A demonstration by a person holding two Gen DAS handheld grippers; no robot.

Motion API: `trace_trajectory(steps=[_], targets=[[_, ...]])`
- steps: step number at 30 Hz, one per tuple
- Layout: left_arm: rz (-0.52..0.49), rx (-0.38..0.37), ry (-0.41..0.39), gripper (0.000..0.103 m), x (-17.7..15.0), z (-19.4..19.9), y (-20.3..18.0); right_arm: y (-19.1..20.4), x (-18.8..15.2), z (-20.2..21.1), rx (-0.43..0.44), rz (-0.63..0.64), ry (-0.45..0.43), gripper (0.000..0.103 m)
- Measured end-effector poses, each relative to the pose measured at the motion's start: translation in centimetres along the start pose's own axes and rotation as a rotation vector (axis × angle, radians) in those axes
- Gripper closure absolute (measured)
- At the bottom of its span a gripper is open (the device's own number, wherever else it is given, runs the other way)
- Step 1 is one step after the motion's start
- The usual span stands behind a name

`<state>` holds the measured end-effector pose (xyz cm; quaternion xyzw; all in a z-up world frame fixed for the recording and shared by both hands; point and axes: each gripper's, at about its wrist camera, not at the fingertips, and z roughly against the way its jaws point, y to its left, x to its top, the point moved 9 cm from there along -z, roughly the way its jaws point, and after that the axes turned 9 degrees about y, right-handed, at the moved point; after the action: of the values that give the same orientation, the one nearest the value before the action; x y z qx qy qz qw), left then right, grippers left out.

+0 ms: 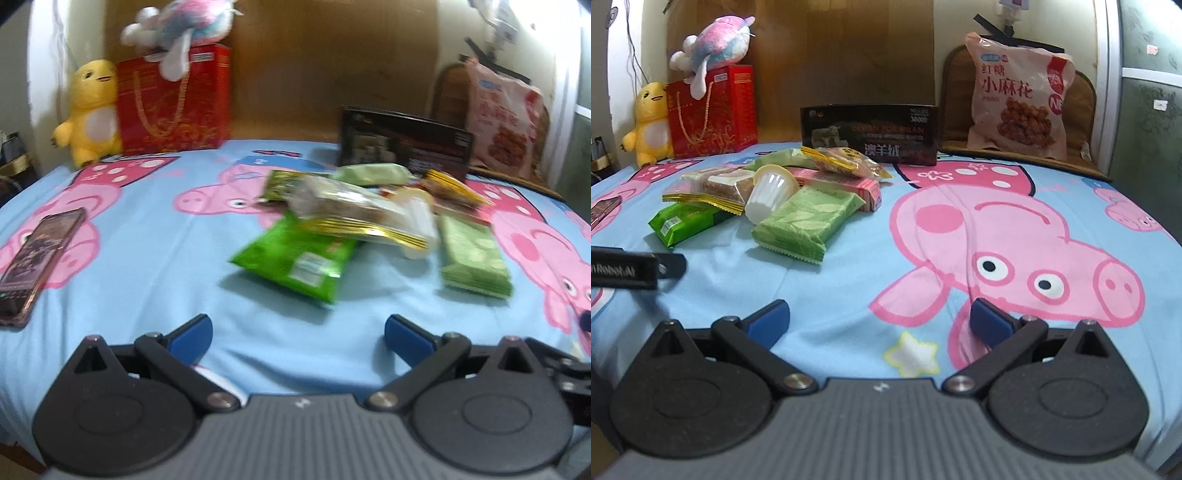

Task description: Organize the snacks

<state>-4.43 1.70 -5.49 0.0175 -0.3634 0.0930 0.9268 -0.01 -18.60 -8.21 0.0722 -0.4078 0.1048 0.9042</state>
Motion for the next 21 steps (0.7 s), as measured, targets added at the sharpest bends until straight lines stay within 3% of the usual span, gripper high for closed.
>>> trace_trajectory(steps=[7,10,13,16,18,21], targets=[[0.011,0.046,-0.046,0.000,-0.3,0.2,3.3,0.2,0.5,0.0,0.030,0.014,-0.009,0.001],[-0.008,0.060,-0.061,0.000,-0.6,0.6,4.5,0.9,1.1,0.0,0.072,0.029,-0.022,0.021],[0.014,0.069,-0.071,0.000,-0.7,1.2,5.6,1.8,1.7,-0.4,0.109,0.054,-0.017,0.030],[-0.007,-0.034,-0.083,0.003,0.5,2.6,4.6,2.3,2.4,-0.9,0.127,0.068,-0.016,0.036],[-0.077,-0.131,-0.112,0.007,2.0,3.8,2.3,2.6,3.0,-1.4,0.145,0.078,-0.005,0.040],[-0.170,-0.337,-0.130,0.011,4.0,5.2,-2.1,3.0,3.8,-2.0,0.166,0.109,0.004,0.043]])
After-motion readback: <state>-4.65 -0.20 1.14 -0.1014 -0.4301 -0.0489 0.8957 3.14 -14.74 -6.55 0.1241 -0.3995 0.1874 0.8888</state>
